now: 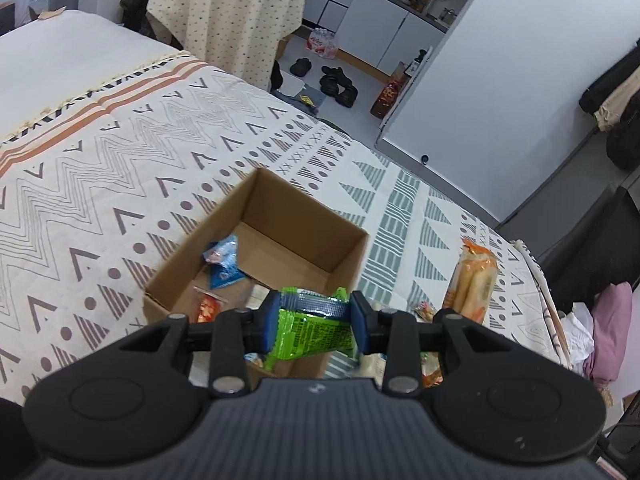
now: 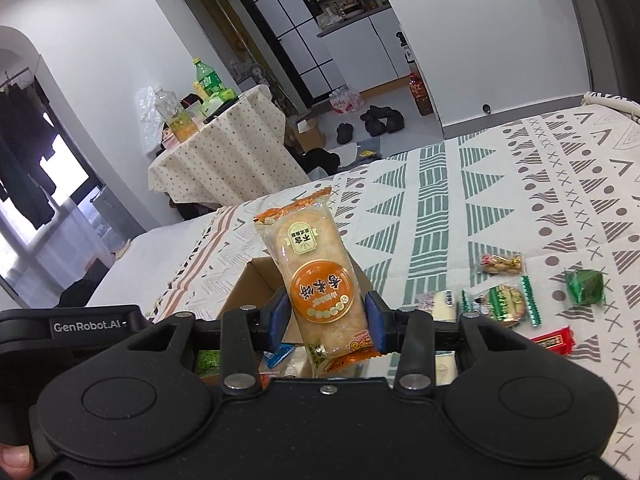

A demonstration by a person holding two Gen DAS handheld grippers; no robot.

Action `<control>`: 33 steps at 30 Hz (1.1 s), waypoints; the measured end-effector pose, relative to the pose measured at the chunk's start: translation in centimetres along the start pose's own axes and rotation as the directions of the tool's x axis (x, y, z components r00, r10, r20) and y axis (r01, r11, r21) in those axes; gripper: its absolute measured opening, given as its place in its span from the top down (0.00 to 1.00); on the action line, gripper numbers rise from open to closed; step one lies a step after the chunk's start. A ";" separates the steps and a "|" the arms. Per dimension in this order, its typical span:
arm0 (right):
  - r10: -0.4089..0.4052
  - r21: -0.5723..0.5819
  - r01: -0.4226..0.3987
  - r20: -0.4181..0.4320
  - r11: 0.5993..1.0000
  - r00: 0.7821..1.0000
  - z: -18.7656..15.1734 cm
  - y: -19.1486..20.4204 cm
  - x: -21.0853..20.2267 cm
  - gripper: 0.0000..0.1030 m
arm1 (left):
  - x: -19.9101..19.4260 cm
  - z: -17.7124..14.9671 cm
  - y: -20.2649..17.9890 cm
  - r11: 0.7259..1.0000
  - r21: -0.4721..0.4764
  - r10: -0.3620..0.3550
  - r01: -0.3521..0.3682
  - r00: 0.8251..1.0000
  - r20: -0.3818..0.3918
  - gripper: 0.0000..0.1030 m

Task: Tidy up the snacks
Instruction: 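Carry both snacks over the box and open both grippers to drop them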

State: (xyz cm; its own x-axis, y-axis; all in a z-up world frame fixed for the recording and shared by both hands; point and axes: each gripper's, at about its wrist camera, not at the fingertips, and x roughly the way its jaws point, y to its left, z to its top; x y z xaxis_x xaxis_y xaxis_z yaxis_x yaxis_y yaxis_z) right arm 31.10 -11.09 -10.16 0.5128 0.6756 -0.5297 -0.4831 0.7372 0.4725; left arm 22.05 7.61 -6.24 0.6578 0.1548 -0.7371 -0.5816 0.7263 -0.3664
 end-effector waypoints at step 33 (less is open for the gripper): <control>-0.035 -0.111 0.029 -0.047 0.993 0.998 -2.0 5.0 7.4 0.49 | 5.0 4.9 6.4 0.996 -0.033 0.084 -0.087 0.994 -0.069 0.47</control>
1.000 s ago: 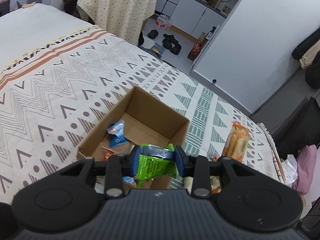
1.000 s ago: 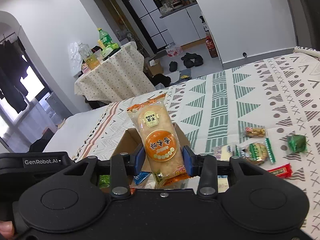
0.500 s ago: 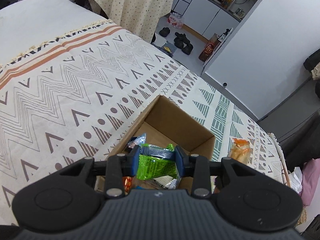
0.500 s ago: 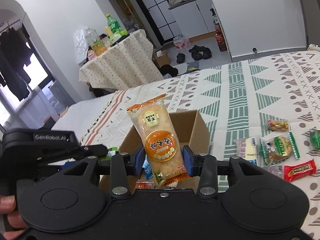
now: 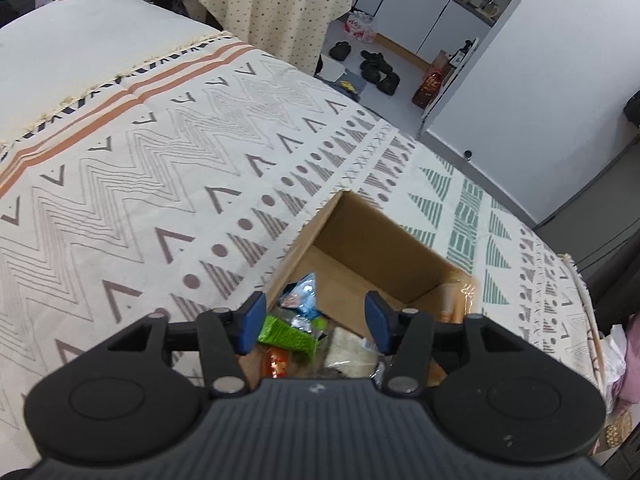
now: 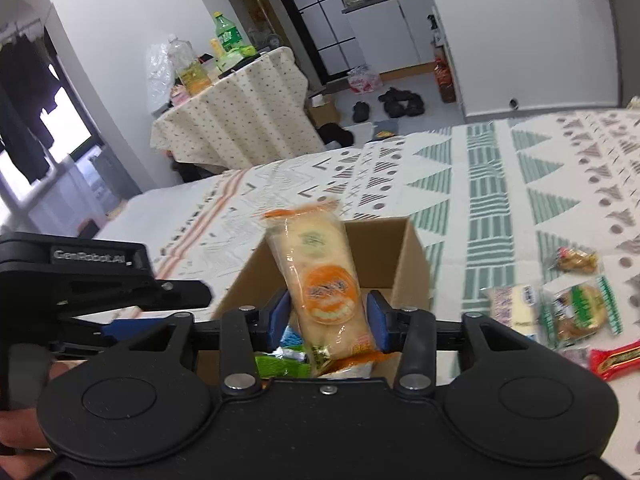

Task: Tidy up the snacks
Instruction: 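Carry both snacks over the box and open both grippers to drop them, then move both grippers back over the remaining snacks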

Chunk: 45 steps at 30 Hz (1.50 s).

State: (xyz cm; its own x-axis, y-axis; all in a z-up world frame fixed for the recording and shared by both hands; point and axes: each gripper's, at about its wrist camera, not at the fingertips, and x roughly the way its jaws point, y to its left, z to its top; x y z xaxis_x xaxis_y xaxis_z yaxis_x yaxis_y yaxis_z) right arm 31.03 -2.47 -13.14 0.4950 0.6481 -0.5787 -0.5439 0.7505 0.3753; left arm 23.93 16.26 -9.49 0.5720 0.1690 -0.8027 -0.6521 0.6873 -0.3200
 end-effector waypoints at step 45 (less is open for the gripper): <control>-0.096 0.153 0.091 0.022 0.984 0.995 1.5 -10.0 -12.6 0.00 | -5.1 -7.8 -9.6 0.984 0.180 -0.007 -0.003 0.998 0.055 0.00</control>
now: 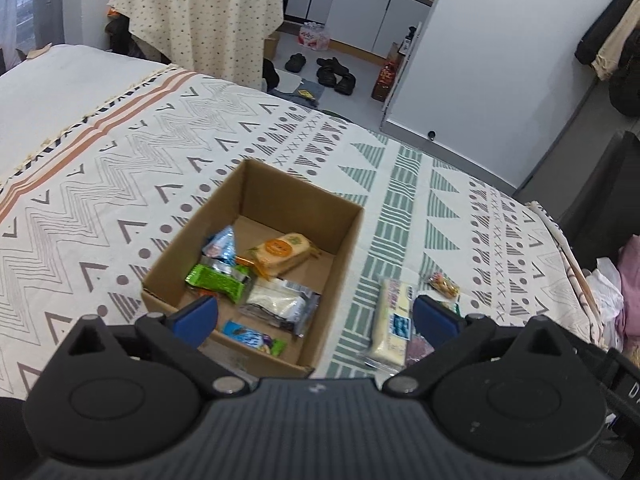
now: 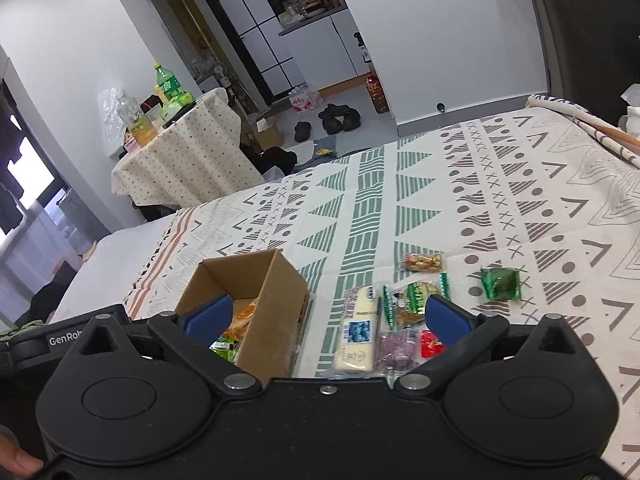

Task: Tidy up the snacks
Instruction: 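Move both grippers back over the remaining snacks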

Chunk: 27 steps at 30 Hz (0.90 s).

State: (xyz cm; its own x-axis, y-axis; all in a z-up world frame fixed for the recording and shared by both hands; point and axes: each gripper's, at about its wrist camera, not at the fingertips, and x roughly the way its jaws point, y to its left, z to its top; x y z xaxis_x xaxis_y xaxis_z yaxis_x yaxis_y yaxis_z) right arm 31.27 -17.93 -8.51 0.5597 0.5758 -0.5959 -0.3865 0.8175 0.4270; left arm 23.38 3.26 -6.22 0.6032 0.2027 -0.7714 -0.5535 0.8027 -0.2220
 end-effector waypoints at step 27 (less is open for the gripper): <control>-0.079 0.159 0.079 -0.009 0.984 0.997 0.4 -9.9 -1.0 0.00 | 3.7 -3.1 -7.8 0.993 0.115 -0.032 0.042 0.995 -0.094 0.00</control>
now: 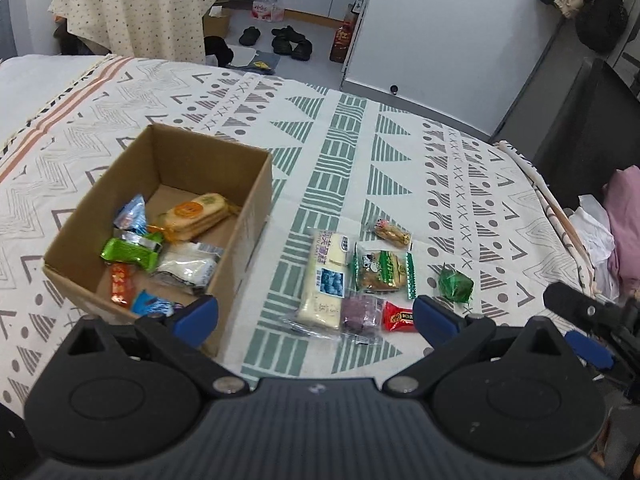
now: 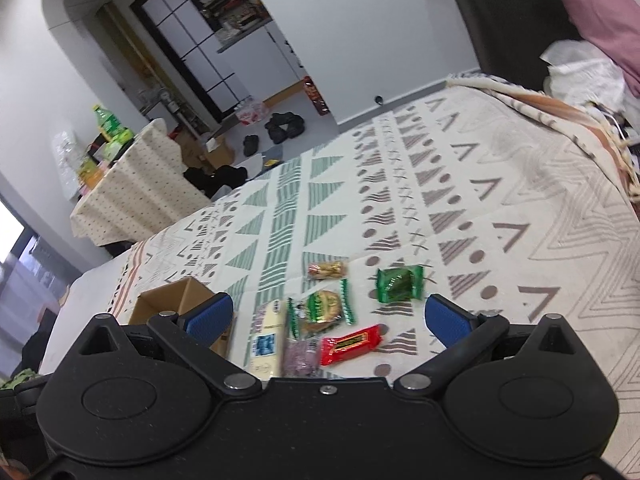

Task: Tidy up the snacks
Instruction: 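Move both grippers back over the remaining snacks, then grasp the white bread pack with the left gripper while the right grasps the red bar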

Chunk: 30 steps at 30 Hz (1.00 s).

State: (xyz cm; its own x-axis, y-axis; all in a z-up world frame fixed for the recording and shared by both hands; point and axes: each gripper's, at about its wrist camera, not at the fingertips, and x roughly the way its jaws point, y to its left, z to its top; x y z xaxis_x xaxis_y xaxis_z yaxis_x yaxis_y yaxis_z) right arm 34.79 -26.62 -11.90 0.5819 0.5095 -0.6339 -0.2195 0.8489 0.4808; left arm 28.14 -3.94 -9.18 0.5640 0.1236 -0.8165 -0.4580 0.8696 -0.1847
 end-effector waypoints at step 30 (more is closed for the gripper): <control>-0.006 0.278 0.072 -0.233 0.958 0.973 -2.9 -2.4 11.4 0.58 | 12.5 0.3 -0.9 0.998 0.017 -0.054 0.056 0.993 -0.104 0.44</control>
State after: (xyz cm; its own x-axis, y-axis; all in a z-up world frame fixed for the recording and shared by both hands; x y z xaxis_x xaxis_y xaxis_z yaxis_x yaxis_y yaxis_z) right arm 39.72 -22.47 -22.05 0.3850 0.5235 -0.7601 0.0497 0.8106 0.5835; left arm 35.80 -3.06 -19.01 0.5133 0.0256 -0.8578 -0.4135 0.8833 -0.2210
